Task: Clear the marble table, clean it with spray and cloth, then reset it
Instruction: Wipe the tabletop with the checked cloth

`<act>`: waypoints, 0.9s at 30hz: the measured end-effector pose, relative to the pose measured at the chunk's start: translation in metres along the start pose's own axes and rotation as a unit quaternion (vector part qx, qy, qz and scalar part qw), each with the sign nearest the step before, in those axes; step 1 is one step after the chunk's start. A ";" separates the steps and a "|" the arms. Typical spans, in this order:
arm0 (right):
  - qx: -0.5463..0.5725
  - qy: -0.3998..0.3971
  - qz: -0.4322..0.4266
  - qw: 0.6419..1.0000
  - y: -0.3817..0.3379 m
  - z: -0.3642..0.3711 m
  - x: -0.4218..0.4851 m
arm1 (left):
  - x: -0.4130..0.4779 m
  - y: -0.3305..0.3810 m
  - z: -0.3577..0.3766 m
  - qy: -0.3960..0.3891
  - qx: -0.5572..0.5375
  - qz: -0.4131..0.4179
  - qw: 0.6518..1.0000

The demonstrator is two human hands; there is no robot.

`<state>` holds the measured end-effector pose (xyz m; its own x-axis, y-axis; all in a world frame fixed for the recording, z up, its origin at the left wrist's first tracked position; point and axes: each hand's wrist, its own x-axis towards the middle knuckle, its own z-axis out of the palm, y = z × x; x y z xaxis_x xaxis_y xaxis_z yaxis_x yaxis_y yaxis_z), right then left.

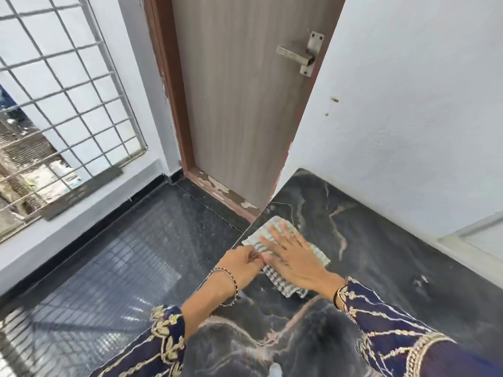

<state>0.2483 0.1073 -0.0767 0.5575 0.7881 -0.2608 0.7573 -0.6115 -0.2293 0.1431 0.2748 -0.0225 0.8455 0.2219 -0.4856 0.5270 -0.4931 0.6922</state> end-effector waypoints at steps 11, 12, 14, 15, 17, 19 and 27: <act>-0.068 0.045 -0.017 0.997 0.069 -0.013 0.056 | 0.073 0.043 0.007 -0.021 0.309 0.116 0.944; -0.065 0.048 -0.005 0.997 0.077 -0.018 0.062 | 0.079 0.049 0.008 -0.016 0.352 0.128 0.927; -0.060 0.050 0.019 0.997 0.095 -0.025 0.075 | 0.090 0.060 0.012 0.004 0.415 0.150 0.897; -0.059 0.047 0.027 0.997 0.104 -0.028 0.081 | 0.096 0.064 0.014 0.008 0.436 0.153 0.887; -0.056 0.041 0.039 0.997 0.122 -0.036 0.095 | 0.109 0.074 0.016 -0.008 0.471 0.141 0.871; -0.050 0.031 0.056 0.997 0.138 -0.043 0.109 | 0.118 0.082 0.017 -0.031 0.513 0.126 0.849; -0.060 0.052 0.076 0.994 0.160 -0.052 0.126 | 0.129 0.099 0.029 -0.045 0.558 0.092 0.823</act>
<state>0.4577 0.1124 -0.0971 0.6967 0.6935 -0.1835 0.6928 -0.7168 -0.0791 0.3014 0.2300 -0.0325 0.8659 0.0177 -0.4999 -0.0599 -0.9885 -0.1387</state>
